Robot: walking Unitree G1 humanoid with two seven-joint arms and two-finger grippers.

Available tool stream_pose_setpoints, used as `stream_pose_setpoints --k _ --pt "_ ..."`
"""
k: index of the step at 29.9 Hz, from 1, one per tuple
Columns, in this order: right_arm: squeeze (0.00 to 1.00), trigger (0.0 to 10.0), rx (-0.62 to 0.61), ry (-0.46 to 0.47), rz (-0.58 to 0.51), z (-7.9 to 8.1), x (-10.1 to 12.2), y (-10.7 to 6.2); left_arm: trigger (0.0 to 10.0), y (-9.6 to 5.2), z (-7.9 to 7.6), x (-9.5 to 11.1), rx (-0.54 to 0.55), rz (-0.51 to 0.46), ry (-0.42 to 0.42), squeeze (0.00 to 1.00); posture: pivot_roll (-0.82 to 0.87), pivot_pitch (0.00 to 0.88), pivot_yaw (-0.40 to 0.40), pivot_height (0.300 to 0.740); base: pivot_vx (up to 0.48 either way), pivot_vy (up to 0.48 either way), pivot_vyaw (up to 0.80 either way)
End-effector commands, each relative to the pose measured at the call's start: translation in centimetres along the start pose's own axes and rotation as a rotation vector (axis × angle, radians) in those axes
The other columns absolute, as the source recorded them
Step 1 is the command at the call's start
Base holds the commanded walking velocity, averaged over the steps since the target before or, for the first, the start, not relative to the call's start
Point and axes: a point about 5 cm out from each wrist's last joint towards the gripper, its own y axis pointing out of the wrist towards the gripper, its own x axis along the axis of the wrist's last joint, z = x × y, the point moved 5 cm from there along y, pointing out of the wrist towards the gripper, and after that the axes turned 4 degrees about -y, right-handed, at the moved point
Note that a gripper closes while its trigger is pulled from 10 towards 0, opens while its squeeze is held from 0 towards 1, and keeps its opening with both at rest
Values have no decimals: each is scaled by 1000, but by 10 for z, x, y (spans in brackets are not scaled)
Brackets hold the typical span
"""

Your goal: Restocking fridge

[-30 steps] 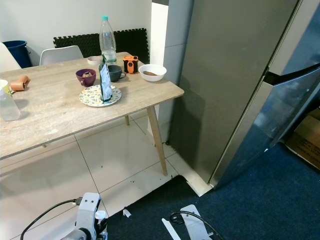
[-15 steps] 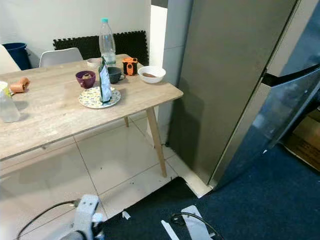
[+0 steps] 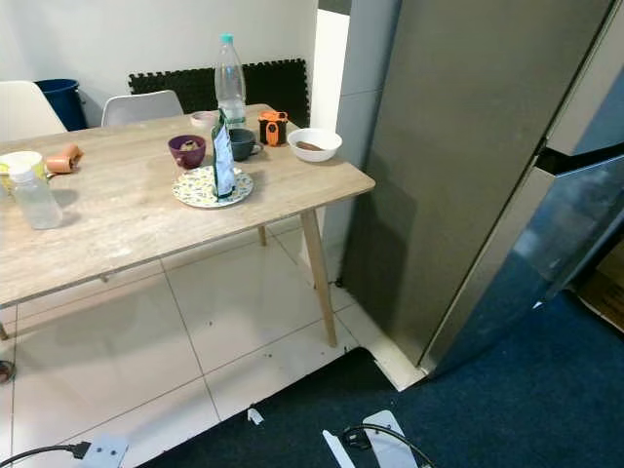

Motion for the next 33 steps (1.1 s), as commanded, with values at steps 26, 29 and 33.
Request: stream_pose_setpoints --k 26,29,33 --pt "0 10000 6 4 25 4 -13 -1 10000 -2 -52 -6 -144 11 -116 0 -52 55 -50 740 0 0 0" --pt "0 10000 20 -11 32 9 -19 -2 10000 -2 -48 -5 -145 5 -60 0 -52 86 -50 740 0 0 0" --pt "0 10000 41 -8 49 18 -29 -3 10000 -2 -47 -5 -149 -2 -34 0 -42 88 -56 740 0 0 0"
